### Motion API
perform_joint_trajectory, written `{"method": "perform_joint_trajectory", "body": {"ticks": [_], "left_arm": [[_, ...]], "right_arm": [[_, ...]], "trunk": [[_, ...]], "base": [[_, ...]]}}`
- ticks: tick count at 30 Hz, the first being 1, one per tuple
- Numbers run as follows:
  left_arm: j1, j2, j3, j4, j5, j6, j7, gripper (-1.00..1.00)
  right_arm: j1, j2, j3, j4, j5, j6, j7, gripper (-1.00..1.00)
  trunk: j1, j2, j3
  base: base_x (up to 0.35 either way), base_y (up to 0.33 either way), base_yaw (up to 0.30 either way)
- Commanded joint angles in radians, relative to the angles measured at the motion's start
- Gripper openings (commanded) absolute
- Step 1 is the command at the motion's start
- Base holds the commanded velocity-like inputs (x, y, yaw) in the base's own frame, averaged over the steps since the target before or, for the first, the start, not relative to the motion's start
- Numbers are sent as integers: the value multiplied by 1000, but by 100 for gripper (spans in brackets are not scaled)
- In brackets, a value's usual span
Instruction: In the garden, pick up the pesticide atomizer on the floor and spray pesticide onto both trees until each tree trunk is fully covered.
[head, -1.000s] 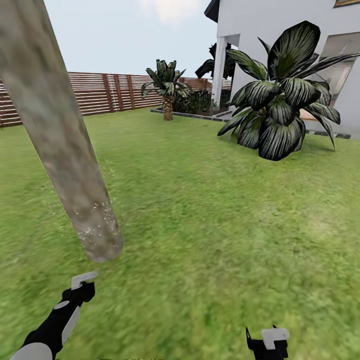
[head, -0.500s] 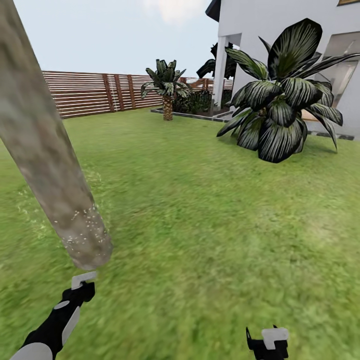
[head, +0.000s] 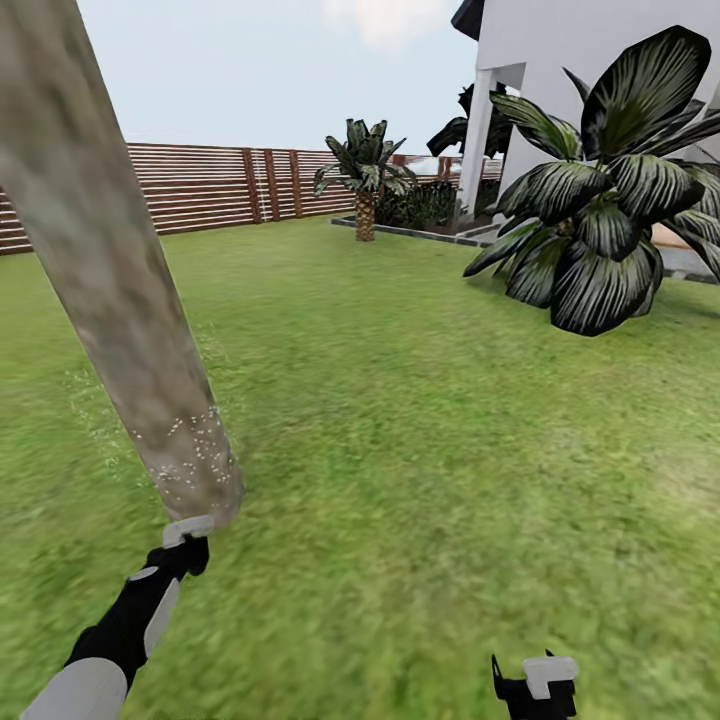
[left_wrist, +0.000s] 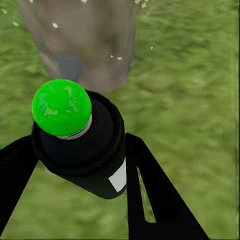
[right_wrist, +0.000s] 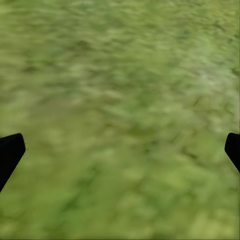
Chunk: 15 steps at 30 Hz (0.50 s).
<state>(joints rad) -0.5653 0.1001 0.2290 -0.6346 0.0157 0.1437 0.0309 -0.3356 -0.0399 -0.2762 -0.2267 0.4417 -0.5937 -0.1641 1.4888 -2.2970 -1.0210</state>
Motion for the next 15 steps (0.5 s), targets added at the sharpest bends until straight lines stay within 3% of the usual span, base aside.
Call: {"method": "perform_joint_trajectory", "body": {"ticks": [1, 4, 7, 8, 11, 15], "left_arm": [[-3, -2, -13, -33, 0, 16, 1, -100], [-8, 19, -29, -124, -1, 102, 2, -100], [-4, 87, -27, -150, 7, 124, -1, -100], [0, 94, -28, -153, 7, 122, -1, -100], [-4, 89, -34, -163, 9, 123, -2, -100], [-9, 47, -39, -272, 8, 174, -3, -100]], "right_arm": [[0, 0, 0, 0, 0, 0, 0, 100], [0, 0, 0, 0, 0, 0, 0, 100], [0, -1, -1, 0, 0, 0, 0, 100], [0, -1, -1, 0, 0, 0, 0, 100], [0, -2, -1, 0, 0, 0, 0, 100], [0, -2, -1, 0, 0, 0, 0, 100]], "trunk": [[0, 0, 0], [0, 0, 0], [0, 0, 0], [0, 0, 0], [0, 0, 0], [0, 0, 0]], "base": [[0, 0, 16], [0, 0, 4], [0, 0, 0], [-22, 5, 0], [-228, 48, 0], [-46, 8, 0]]}}
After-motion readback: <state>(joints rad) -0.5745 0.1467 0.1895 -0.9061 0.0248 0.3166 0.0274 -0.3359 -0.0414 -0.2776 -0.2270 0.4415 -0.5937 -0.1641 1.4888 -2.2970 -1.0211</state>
